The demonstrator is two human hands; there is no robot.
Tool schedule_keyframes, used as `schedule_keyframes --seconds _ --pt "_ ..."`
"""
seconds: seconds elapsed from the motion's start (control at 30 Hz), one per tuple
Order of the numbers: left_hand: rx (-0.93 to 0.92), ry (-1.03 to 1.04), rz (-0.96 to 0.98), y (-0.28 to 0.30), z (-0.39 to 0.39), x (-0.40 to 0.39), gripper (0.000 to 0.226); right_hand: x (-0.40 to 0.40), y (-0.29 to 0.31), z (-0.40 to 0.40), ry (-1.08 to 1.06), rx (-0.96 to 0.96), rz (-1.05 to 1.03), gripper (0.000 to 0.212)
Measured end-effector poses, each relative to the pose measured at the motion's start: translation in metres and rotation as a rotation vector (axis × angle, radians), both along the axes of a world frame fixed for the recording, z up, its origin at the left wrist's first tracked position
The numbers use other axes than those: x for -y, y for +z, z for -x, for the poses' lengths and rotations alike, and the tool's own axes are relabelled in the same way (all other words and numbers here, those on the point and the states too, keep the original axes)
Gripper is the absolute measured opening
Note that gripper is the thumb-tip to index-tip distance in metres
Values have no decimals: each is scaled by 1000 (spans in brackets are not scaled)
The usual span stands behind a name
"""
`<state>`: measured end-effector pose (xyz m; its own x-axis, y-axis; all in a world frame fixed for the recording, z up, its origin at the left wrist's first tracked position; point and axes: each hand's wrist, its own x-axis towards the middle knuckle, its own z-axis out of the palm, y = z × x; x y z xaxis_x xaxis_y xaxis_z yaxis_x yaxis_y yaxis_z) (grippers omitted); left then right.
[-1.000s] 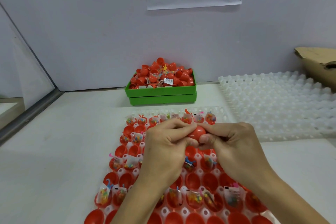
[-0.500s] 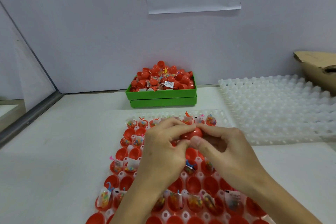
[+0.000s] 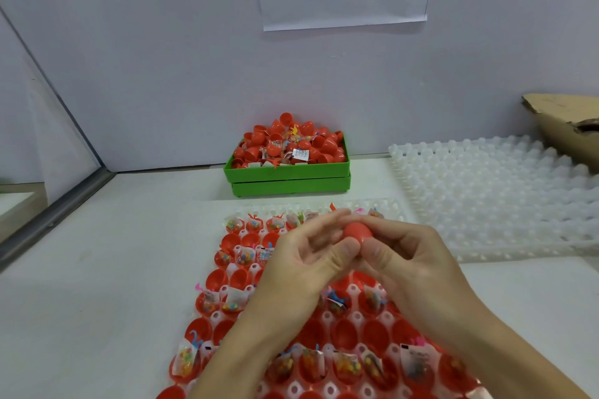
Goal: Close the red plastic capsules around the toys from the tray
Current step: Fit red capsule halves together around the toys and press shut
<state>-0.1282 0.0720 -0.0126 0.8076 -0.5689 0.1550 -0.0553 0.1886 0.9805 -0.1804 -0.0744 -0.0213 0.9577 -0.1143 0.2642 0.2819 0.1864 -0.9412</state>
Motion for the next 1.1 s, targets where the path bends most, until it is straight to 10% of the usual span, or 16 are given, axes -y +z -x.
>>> schedule_keyframes --seconds 1.1 --pt "-152 134 93 -3 -8 4 23 0 5 0 -257 56 293 46"
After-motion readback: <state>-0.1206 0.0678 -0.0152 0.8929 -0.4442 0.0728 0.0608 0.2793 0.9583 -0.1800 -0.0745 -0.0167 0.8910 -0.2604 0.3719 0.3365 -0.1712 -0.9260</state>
